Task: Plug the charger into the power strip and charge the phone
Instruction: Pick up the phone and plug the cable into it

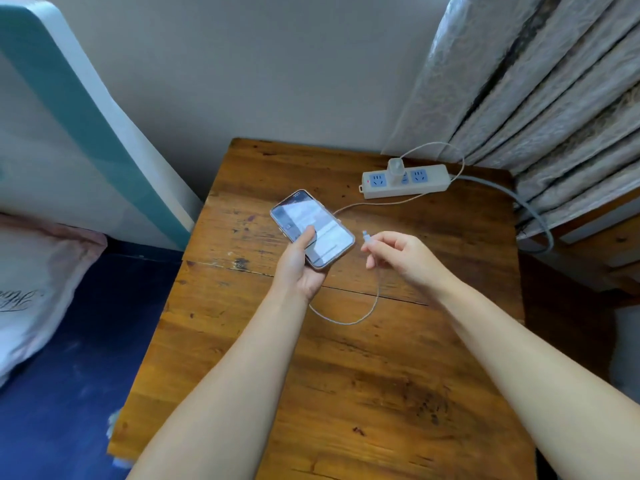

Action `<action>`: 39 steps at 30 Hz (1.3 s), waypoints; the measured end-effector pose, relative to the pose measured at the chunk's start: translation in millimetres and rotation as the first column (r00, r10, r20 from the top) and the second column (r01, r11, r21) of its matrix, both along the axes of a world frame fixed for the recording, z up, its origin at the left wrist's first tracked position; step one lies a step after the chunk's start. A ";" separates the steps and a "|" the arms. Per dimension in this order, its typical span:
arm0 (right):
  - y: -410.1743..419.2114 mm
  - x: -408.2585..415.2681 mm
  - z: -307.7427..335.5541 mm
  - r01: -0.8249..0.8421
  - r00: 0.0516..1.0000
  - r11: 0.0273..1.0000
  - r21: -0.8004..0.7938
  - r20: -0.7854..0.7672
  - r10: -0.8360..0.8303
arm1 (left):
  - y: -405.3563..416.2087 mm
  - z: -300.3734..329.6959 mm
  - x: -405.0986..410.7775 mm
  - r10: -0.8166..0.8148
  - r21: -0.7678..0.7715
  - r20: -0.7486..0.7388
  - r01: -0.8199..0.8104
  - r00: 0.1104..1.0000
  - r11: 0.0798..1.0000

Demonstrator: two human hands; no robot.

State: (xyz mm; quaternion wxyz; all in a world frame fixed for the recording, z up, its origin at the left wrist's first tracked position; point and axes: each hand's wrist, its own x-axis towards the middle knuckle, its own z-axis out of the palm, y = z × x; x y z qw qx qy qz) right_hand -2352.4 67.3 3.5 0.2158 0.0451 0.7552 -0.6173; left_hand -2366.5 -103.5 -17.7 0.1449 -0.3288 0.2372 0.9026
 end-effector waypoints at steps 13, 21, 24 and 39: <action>-41.4 23.8 -5.2 -0.044 0.995 0.992 -0.120 0.088 0.055 | -13.2 3.2 6.0 0.054 -0.017 0.041 -0.053 0.998 0.998; -47.4 23.6 -6.0 -0.009 0.991 0.995 -0.102 0.129 0.023 | -17.6 0.6 7.8 -0.015 -0.076 -0.094 0.007 0.995 0.997; -50.7 24.4 -6.1 0.007 0.991 0.996 -0.093 0.133 0.006 | -18.4 -1.4 8.2 -0.043 -0.116 -0.135 0.027 0.990 0.993; -31.7 10.7 -14.7 -0.006 0.959 0.963 -0.271 0.270 0.082 | -16.4 -4.8 0.7 -0.193 -0.139 -0.217 0.166 0.957 0.976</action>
